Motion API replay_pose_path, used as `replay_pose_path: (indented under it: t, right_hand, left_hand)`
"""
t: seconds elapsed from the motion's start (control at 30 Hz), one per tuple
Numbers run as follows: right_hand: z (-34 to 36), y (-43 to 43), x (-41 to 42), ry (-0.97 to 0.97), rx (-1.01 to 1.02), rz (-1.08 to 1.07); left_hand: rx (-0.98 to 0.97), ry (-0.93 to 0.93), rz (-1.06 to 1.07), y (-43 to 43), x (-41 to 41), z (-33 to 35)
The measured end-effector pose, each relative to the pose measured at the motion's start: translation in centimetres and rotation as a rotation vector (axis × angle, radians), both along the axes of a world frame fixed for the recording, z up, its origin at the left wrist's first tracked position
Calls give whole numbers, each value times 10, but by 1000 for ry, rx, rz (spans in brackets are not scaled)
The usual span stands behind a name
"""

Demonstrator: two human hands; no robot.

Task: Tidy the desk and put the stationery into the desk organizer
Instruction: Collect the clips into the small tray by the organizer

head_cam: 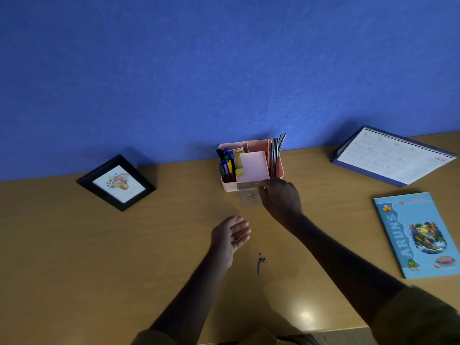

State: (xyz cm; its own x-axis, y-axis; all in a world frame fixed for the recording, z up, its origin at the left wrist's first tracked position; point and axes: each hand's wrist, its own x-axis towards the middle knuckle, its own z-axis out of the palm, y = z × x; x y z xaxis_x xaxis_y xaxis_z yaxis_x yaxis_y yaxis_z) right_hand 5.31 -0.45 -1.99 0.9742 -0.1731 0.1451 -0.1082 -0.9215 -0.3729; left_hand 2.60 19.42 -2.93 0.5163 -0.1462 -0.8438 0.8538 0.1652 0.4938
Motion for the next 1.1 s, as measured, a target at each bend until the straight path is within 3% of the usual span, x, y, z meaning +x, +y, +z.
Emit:
replay_pose_path:
  t: [0.07, 0.13, 0.23, 0.3, 0.37, 0.7, 1.1]
  right_hand:
    - [5, 5, -17, -51, 305, -173]
    - [1, 12, -36, 15, 664, -457]
    - [-3, 21, -53, 166, 1348, -858]
    - [0, 26, -57, 212, 1695, -990]
    - [2, 31, -57, 204, 1887, -1011]
    - [10, 33, -34, 176, 2051, -968]
    - [16, 28, 1, 190, 1998, -973]
  left_hand:
    - [-112, 67, 132, 2, 4, 0]
    - [-183, 97, 200, 2, 6, 3]
    - [-271, 147, 268, -2, 9, 7]
    - [-310, 173, 320, -5, 12, 8]
    - [-331, 184, 370, -8, 13, 10]
    - [-364, 164, 428, -19, 25, 17]
    - [-390, 118, 421, -38, 47, 22]
